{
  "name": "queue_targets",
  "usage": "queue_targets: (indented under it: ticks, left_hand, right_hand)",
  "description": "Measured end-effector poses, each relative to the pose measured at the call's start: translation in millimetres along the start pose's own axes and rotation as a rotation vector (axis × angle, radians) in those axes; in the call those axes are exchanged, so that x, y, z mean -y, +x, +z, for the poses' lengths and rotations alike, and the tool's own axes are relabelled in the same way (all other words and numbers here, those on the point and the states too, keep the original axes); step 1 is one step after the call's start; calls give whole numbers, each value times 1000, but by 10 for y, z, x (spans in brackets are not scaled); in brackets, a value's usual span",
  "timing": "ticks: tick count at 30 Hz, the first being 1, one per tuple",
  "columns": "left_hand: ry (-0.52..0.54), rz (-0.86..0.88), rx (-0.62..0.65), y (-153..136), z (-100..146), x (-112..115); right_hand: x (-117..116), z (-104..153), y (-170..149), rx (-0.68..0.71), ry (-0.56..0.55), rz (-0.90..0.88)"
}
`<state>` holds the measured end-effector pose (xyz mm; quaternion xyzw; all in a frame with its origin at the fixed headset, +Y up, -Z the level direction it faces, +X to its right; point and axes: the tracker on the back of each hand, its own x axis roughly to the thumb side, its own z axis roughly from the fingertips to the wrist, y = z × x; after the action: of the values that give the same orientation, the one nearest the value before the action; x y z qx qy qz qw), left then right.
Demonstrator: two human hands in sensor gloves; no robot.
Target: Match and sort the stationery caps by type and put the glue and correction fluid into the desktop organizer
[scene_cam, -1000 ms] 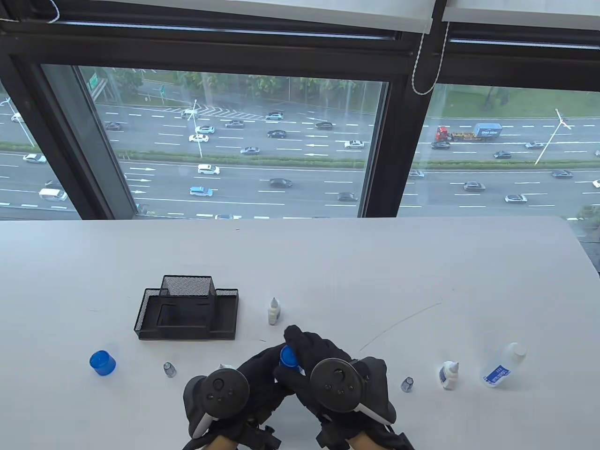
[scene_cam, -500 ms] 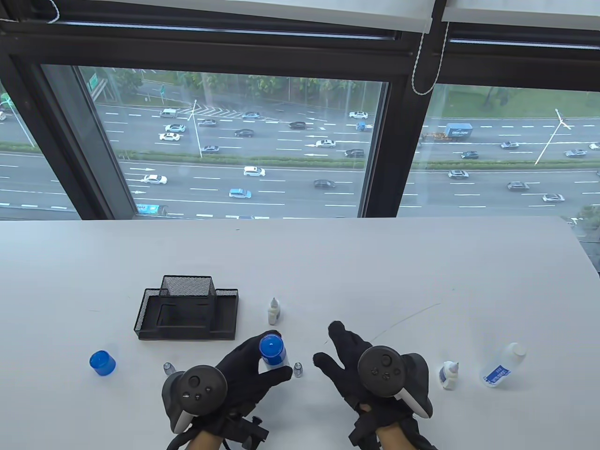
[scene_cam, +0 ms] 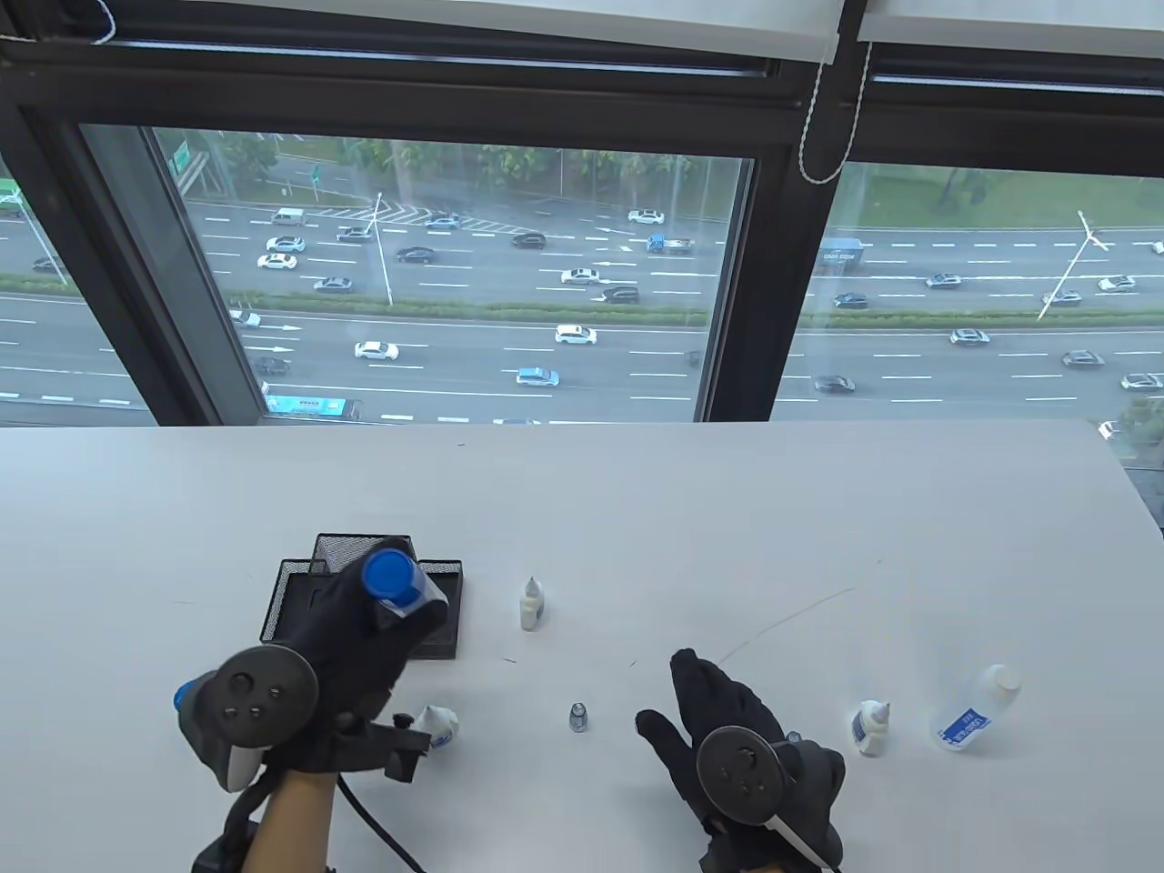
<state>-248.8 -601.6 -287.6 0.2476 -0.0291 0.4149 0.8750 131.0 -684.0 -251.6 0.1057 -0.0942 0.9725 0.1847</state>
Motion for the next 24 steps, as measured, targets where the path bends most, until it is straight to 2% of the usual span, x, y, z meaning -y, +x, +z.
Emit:
queue_targets:
  ticks: [4,11,15,20,24]
  left_hand:
    - [-10,-117,-137,-235,-197,-203]
    - [-27,-260,-452,-965,-429,-404]
    - [-62,-243,-577,-1274,-477,-284]
    - [-112,-198,-644,-1533,-544,-97]
    - [-113,-204,-692,-1667,-570,9]
  right_hand:
    - [1,11,10,30,20,-29]
    - [-13,31,29,43,29,-56]
    - [-24,38,29,47,48,-69]
    - [-27,54,30,45,44,-74]
    - [-29,55,27,40,41,-75]
